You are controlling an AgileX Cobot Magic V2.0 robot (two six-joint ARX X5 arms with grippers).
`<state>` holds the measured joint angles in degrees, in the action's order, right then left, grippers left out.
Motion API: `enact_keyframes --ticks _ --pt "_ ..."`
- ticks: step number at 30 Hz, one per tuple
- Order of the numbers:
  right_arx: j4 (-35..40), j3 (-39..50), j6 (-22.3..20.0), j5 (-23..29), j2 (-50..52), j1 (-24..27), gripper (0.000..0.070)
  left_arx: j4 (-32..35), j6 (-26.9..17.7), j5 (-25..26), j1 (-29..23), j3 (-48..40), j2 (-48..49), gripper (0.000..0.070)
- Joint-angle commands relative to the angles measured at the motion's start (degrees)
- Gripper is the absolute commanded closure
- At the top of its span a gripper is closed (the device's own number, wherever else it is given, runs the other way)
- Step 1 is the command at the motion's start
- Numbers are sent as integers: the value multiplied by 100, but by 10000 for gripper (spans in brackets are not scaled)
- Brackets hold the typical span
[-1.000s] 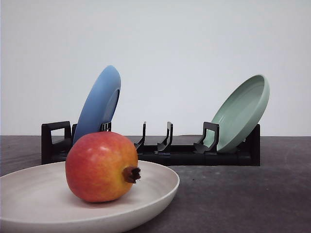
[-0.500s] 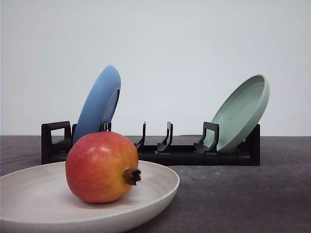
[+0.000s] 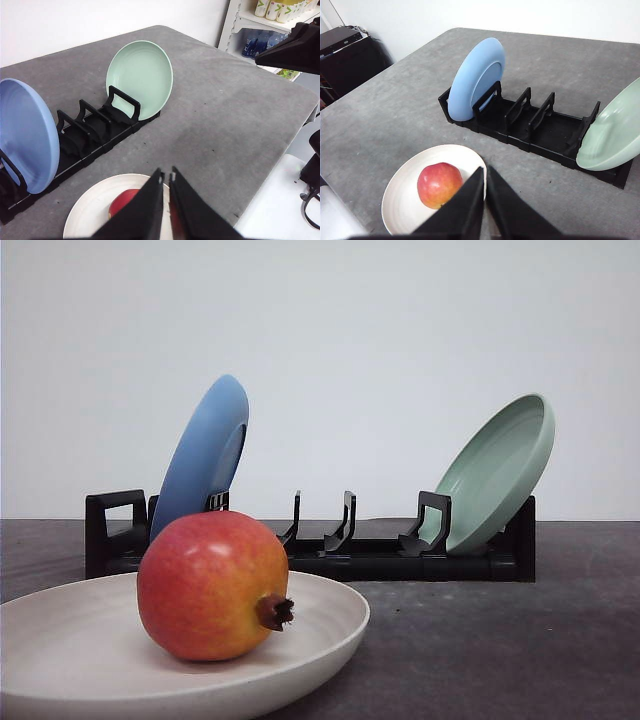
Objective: Place pomegranate in white plate
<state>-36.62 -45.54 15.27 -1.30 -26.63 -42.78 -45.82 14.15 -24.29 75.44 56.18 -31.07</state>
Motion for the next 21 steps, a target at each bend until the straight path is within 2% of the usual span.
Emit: enact_keyframes --ticks 1,15,18,21 --pt "63 -22 -28 4 -20 -46 700 48 -85 -31 76 55 -28 700" --pt "63 -22 -28 4 -20 -46 700 66 -85 -29 -9 48 197 700" --pt "63 -22 -28 4 -20 -46 700 66 -78 64 -503 41 205 700" --pt "63 -22 -28 4 -20 -46 700 92 -157 205 -1441 -146 199 700"
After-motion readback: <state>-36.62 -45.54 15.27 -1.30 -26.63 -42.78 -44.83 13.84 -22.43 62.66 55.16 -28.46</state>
